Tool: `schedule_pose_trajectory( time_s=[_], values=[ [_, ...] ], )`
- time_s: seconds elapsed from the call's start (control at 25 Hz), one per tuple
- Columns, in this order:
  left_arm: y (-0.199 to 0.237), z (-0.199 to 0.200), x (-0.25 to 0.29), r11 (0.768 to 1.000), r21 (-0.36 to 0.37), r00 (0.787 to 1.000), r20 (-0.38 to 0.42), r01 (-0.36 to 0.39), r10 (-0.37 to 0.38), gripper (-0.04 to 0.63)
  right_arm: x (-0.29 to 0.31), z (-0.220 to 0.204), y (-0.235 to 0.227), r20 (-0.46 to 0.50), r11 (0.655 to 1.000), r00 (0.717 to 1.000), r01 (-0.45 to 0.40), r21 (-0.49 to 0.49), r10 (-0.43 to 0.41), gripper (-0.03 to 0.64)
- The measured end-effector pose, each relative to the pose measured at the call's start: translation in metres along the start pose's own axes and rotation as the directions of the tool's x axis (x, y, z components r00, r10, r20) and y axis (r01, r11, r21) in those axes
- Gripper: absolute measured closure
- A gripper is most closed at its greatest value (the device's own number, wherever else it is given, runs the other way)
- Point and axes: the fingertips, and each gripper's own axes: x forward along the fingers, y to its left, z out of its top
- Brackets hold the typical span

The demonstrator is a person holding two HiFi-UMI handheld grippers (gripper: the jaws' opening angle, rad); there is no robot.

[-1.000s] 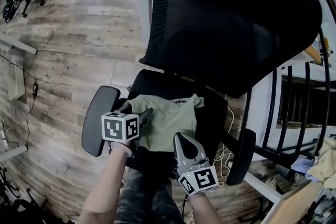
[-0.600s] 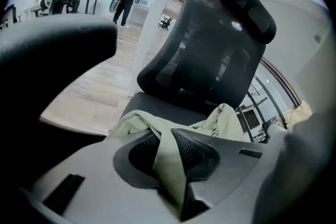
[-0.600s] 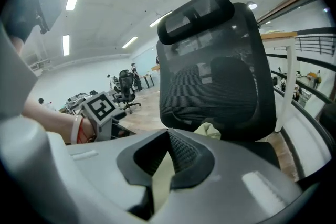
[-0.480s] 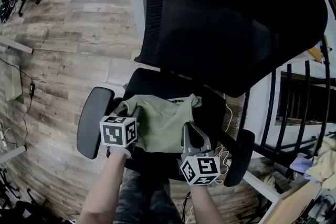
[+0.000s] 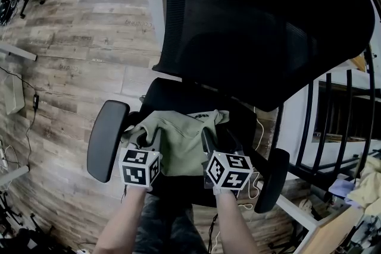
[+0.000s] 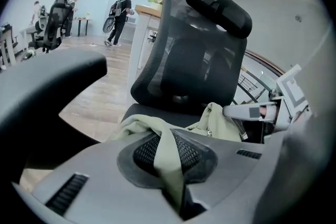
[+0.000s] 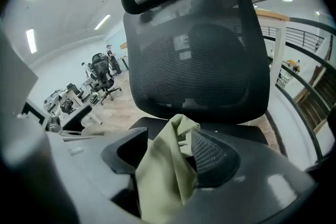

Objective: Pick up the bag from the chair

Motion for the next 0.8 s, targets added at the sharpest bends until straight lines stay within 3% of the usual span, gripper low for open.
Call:
schedule_pose_trajectory(
  time_s=[0.16, 0.52, 0.64, 0.8],
  values=[
    [-0.006, -0.001, -0.008, 0.998, 0.056, 0.999, 0.032, -0.011, 0.010, 0.571, 0.019, -0.007, 0.000, -0.091, 1.000, 0.995, 0.027, -0.003, -0.027, 0.328],
    [-0.023, -0.005, -0.018, 0.988, 0.152, 0.997, 0.081, -0.004, -0.009, 0.572, 0.040, -0.027, -0.003, -0.218, 0.999, 0.976, 0.015, 0.049, -0.004, 0.335],
    [-0.023, -0.007, -0.021, 0.987, 0.158, 0.996, 0.089, -0.004, -0.010, 0.574, 0.041, -0.030, 0.005, -0.220, 0.999, 0.975, -0.023, 0.039, 0.031, 0.448],
    [-0.020, -0.006, -0.023, 0.988, 0.156, 0.995, 0.102, -0.013, -0.003, 0.572, 0.032, -0.026, 0.009, -0.150, 0.995, 0.985, -0.081, 0.061, 0.089, 0.505]
  ],
)
